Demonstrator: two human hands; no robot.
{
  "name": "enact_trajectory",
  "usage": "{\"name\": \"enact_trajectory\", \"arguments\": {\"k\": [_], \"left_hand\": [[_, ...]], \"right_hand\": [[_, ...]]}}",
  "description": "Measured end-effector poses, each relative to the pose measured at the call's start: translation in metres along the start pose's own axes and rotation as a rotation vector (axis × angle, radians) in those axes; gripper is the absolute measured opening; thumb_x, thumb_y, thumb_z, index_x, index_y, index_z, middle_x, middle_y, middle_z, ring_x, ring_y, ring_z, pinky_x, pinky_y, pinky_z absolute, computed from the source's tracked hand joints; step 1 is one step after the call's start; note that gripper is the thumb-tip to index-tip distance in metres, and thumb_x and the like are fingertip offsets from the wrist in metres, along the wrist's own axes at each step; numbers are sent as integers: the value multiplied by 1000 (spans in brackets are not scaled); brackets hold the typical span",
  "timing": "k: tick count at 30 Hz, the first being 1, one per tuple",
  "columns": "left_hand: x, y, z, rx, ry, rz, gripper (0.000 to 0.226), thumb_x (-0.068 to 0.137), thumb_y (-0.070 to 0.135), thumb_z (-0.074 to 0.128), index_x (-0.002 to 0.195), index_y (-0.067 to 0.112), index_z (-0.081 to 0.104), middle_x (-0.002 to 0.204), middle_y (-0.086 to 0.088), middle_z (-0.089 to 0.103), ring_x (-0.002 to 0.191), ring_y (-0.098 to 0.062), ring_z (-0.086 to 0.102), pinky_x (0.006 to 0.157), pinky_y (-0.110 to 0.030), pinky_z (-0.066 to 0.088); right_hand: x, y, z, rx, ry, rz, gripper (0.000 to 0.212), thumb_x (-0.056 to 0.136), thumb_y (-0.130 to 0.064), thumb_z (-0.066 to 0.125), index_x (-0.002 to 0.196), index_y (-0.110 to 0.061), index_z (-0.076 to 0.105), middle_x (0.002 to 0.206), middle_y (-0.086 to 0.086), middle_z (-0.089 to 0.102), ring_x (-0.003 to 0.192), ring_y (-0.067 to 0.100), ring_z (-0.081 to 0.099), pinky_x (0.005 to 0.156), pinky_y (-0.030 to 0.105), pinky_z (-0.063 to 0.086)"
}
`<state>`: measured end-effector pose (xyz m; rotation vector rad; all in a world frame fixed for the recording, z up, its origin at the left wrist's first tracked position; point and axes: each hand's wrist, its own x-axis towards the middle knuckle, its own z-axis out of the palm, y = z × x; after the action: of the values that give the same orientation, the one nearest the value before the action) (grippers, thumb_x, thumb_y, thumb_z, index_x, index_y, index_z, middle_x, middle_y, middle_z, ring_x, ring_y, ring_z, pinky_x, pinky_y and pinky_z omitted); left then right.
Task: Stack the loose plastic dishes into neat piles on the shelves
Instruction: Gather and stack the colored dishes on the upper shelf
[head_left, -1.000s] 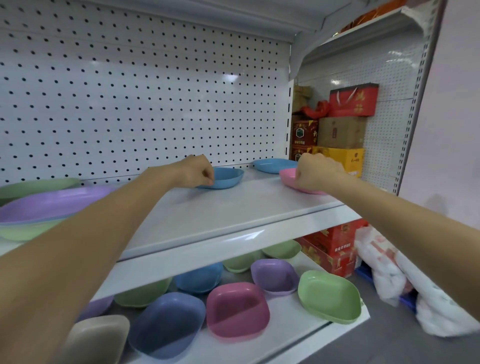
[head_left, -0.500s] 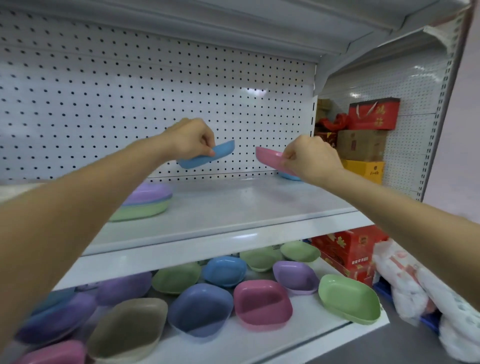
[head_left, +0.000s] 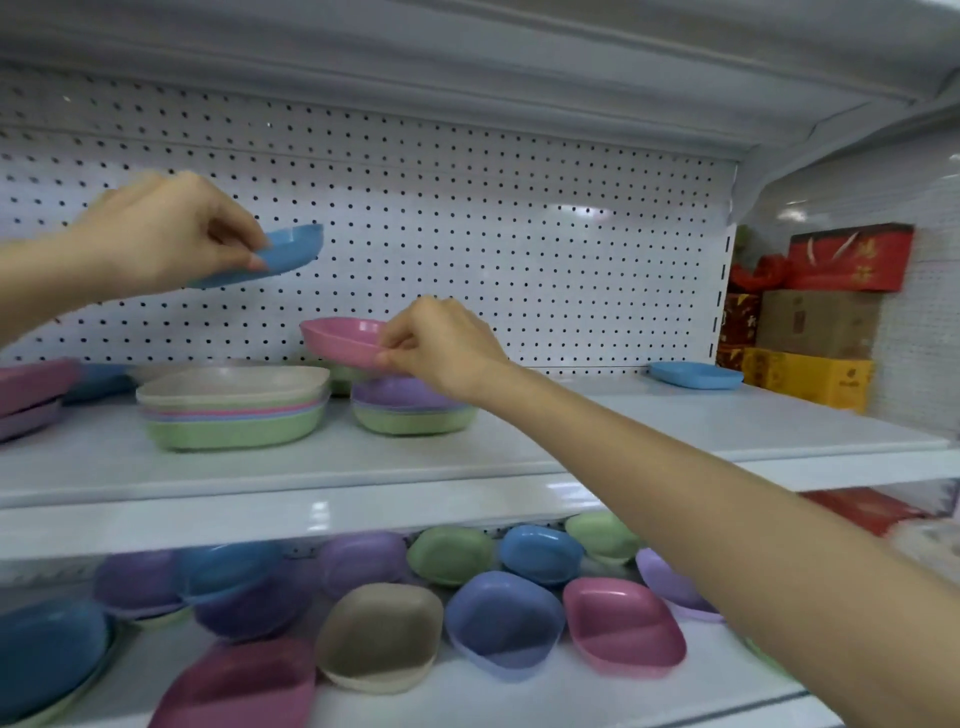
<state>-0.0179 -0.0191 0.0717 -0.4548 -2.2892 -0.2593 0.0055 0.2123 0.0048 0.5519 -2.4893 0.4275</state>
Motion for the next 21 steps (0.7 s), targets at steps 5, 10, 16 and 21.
{"name": "enact_trajectory", "arguments": {"k": [5,10,16,21], "left_hand": [[-16,-27,-9,12,-23,-18,8,77,27,74,79,35,71,70,11,69,74,-22,63,74,-44,55],[-23,-36,-2,-61,-38,-54,11,78,25,73,78,36,71,74,8,71,83,-21,64,79,-44,54],[-19,-32,-3,-96,2,-89,6,79,23,72,85,24,74,77,2,71,89,-23,61,84,-42,51],[-17,-32,-4,-113,16,-122,8,80,23,72,88,23,74,76,2,69,90,-22,62,85,-42,51]], "right_hand": [[17,-28,24,91,-51,-85,13,84,-25,65,84,-16,74,83,3,71,85,23,63,75,34,50],[30,-23,31,292,-125,-112,6,84,-19,68,83,-17,74,75,-7,66,80,12,61,87,37,50],[36,-19,34,377,-138,-114,15,88,-12,63,97,-5,74,86,-1,67,79,5,54,83,24,47],[40,-26,38,403,-130,-155,16,89,-15,62,96,-7,74,81,-7,65,79,5,53,85,30,46]]}}
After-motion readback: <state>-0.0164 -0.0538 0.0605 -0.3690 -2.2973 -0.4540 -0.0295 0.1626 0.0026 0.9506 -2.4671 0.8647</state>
